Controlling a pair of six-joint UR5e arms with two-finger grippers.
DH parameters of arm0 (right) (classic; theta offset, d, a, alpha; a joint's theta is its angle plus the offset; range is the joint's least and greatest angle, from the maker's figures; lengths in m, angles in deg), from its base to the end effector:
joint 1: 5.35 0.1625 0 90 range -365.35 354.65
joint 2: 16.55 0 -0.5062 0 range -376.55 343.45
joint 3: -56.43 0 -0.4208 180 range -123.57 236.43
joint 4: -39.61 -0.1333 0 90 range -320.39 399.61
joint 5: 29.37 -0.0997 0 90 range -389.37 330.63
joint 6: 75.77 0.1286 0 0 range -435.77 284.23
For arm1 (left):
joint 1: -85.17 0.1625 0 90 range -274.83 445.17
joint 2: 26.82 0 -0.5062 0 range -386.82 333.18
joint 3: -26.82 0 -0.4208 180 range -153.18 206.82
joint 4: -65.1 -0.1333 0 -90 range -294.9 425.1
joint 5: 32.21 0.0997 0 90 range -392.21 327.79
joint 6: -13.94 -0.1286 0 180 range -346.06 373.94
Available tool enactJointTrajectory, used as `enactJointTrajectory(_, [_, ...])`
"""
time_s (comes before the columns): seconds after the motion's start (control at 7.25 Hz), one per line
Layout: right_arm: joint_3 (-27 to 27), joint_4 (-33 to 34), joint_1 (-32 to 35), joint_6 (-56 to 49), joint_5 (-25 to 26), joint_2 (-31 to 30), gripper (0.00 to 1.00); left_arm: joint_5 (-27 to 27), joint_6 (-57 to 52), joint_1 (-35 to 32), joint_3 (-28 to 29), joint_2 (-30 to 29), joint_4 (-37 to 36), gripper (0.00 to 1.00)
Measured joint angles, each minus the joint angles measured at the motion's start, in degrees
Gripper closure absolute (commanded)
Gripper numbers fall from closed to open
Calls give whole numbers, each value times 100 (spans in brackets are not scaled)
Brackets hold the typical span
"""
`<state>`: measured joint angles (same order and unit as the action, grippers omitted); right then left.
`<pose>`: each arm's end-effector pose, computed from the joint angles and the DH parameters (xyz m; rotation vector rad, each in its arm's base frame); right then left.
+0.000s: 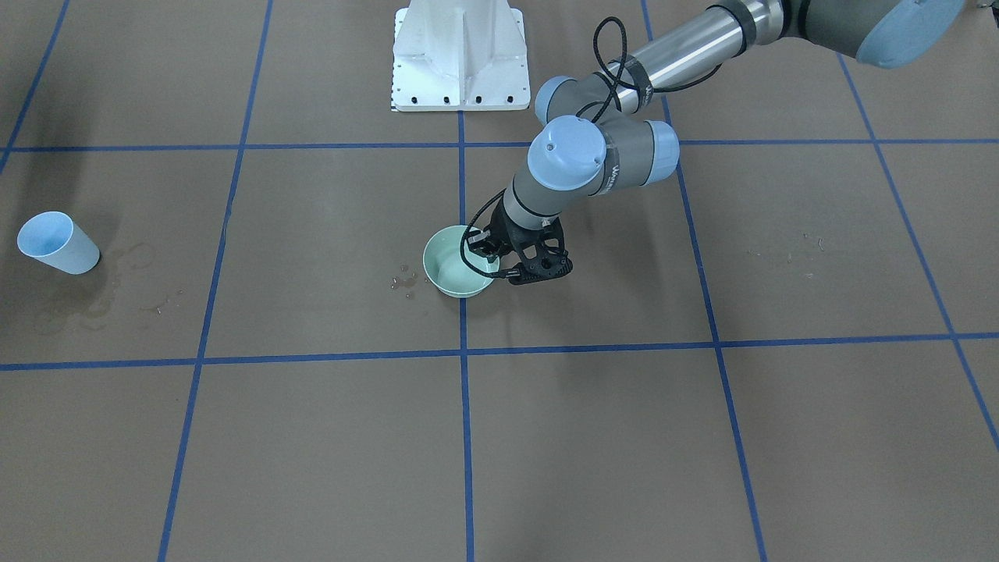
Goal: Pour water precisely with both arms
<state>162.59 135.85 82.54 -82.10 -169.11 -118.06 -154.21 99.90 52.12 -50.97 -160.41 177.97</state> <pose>0.0198 -0.4168 0.7102 0.0060 -0.8691 -0.1259 0.6812 -0.5209 0.2928 -0.1956 1.0360 -0.1944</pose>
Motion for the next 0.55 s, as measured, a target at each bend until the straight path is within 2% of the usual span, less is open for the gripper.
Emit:
enactJointTrajectory(0.14, [1,0,0,0,0,0,0,3,0,-4,5,0,4,40])
enactJointTrajectory(0.28, [1,0,0,0,0,0,0,17,-1,-6,5,0,6,28])
enactJointTrajectory(0.41, [1,0,0,0,0,0,0,52,-1,-11,1,-1,6,22])
enactJointTrajectory(0.55, [1,0,0,0,0,0,0,91,-1,-24,-13,1,7,22])
